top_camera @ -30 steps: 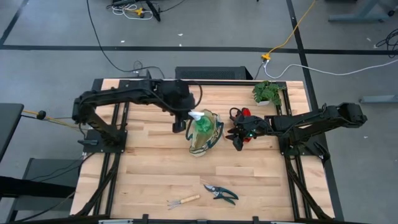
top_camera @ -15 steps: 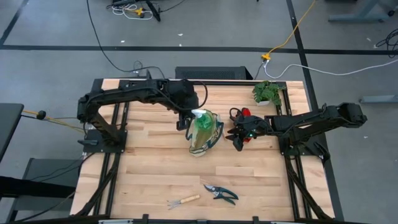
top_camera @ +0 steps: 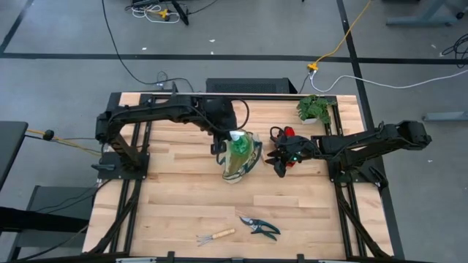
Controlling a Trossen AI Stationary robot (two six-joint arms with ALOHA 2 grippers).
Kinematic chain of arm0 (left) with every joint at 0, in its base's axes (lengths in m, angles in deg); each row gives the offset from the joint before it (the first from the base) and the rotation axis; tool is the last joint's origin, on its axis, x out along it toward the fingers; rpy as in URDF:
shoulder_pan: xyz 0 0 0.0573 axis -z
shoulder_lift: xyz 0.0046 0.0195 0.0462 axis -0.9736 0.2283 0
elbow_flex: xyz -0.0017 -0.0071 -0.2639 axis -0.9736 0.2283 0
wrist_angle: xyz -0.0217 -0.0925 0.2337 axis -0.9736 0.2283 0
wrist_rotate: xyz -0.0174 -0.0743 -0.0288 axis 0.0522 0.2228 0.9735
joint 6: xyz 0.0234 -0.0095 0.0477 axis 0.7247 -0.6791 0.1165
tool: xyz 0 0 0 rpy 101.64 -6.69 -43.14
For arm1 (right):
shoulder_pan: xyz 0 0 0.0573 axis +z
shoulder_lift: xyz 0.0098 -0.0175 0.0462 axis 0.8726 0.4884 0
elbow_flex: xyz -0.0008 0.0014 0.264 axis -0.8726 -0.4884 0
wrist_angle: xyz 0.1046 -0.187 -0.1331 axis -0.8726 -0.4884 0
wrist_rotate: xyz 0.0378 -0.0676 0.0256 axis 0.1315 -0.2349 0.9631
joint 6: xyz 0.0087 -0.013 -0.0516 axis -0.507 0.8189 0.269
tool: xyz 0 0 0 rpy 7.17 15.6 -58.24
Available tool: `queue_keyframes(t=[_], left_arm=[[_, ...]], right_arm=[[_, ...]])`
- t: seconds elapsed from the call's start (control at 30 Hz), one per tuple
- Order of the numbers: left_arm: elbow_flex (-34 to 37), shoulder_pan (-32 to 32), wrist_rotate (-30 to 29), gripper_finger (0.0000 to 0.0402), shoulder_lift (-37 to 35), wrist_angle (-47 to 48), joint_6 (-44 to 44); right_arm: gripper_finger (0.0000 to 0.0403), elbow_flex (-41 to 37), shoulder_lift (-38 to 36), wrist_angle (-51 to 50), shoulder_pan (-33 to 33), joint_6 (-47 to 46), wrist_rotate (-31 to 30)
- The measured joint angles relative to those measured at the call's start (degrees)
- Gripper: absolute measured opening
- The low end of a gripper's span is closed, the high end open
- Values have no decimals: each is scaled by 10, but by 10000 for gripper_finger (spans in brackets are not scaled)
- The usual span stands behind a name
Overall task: Pick & Place Garden tools in Gardening bag
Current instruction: Put the green spray bottle into the brown gardening bag
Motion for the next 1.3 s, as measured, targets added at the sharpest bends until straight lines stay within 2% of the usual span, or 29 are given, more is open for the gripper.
queue_keyframes(t=[0.6,1.17,1.3], left_arm=[[1,0,-16,56,30,32,0],[1,-6,-22,56,88,42,1],[1,-8,-26,79,100,45,1]], right_arm=[[165,0,0,2,0,2,0],[165,0,0,-1,0,3,0],[165,0,0,-2,0,3,0]])
